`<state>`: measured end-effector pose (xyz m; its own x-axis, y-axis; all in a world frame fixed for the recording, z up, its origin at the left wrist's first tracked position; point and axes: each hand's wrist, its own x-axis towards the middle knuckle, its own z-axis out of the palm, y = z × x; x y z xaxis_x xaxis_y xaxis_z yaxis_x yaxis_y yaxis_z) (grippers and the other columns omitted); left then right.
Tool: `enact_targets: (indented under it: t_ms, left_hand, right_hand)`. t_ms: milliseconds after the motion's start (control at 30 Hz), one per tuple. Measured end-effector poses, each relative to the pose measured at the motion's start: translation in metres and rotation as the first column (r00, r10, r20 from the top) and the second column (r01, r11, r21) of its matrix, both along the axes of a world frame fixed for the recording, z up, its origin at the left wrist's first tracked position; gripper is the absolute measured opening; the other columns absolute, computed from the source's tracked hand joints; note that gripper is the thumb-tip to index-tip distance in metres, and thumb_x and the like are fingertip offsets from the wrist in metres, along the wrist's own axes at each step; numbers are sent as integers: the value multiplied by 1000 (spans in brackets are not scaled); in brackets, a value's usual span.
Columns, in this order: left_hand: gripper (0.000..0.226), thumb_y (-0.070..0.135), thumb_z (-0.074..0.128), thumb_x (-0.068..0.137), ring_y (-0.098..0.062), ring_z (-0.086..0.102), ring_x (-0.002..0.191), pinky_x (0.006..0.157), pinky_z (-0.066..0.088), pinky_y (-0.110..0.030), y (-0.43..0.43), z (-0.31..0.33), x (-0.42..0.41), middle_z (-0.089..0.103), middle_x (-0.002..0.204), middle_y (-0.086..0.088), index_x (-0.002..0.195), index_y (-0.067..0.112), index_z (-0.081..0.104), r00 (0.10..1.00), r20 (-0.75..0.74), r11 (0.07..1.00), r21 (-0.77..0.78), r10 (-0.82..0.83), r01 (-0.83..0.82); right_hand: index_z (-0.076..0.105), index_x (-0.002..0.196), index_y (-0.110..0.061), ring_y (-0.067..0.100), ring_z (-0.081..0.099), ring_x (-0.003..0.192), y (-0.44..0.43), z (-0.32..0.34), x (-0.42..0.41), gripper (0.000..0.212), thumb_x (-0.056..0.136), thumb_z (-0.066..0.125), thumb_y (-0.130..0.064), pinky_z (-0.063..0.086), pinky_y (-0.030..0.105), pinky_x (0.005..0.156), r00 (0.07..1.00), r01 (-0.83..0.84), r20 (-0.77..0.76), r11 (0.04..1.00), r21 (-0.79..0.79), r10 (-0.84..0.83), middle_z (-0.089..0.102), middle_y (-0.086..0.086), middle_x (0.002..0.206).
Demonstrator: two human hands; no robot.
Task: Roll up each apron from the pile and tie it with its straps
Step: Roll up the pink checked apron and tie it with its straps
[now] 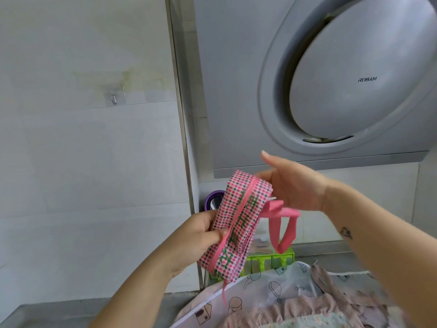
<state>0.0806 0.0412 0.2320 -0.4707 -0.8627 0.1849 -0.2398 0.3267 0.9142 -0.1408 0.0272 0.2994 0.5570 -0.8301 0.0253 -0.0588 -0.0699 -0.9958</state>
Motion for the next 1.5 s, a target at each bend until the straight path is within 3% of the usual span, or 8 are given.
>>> enact_targets:
  t_ms: [167, 467, 633, 733, 1000, 1167, 1367, 1500]
  left_hand:
    - [17, 13, 52, 96, -17, 69, 97, 96, 50, -43, -1, 0, 0, 72, 102, 0, 108, 18, 63, 991, 125, 999, -5, 36, -35]
    - [26, 9, 52, 95, -18, 68, 101, 95, 52, -44, 5, 2, 2, 71, 109, -1, 117, 22, 58, 999, 47, 1000, -1, -21, 21]
    - [55, 4, 50, 94, -22, 65, 106, 87, 55, -39, 7, 2, 1, 64, 119, -6, 126, 48, 42, 992, -103, 996, -61, -71, 65]
    - [49, 3, 47, 96, -18, 65, 107, 85, 56, -36, 10, 3, 0, 62, 121, 1, 110, 48, 60, 994, -79, 994, -84, -81, 75]
    - [32, 7, 52, 93, -22, 71, 89, 76, 59, -35, 10, 8, 0, 72, 102, 0, 93, 30, 74, 996, -14, 996, 28, -86, 86]
    - [13, 29, 69, 76, -20, 70, 93, 81, 57, -37, 5, 8, -2, 72, 103, 2, 86, 33, 76, 994, -91, 998, -3, -61, 60]
    - [35, 18, 66, 71, -26, 71, 81, 67, 58, -36, 0, 9, 6, 72, 96, -10, 105, 20, 59, 955, -297, 999, 51, 22, -7]
    - [46, 19, 67, 71, -25, 72, 78, 61, 58, -32, -10, 10, 7, 74, 92, -9, 115, 20, 55, 886, -437, 987, 116, 153, -113]
  right_hand:
    - [64, 108, 1, 18, 68, 91, 5, 12, 5, 43, 80, 65, -32, 53, 25, 83, 908, 10, -400, 962, -272, -123, 72, 9, 100]
    - [67, 92, -3, 24, 64, 71, 0, -9, 15, 29, 86, 66, -32, 51, 36, 69, 725, 169, -364, 663, -729, -584, 71, 13, 87]
    - [61, 97, -2, 22, 66, 69, -1, -16, 8, 18, 89, 62, -18, 57, 32, 67, 906, 303, -175, 879, -368, -386, 70, 15, 83]
    - [54, 110, -11, 20, 64, 59, -1, -19, 6, 19, 91, 55, -5, 55, 24, 51, 959, 284, 70, 942, -180, -276, 66, 11, 74]
    - [54, 119, -24, 19, 68, 69, 0, -9, 1, 44, 77, 68, -20, 54, 24, 58, 967, 78, -186, 901, -426, -172, 69, 9, 79]
    - [64, 96, -11, 17, 62, 58, -6, -25, 7, 30, 68, 71, -17, 52, 23, 51, 977, 203, 25, 900, -387, -210, 66, 10, 72]
    - [55, 124, -8, 24, 65, 76, -19, -74, 3, 40, 95, 44, -35, 53, 37, 73, 852, 263, 397, 935, 237, -341, 66, 15, 94]
    - [50, 130, -6, 24, 62, 105, -7, -129, 30, 48, 83, 59, -13, 43, 38, 100, 985, 120, 90, 959, 258, -147, 69, 8, 112]
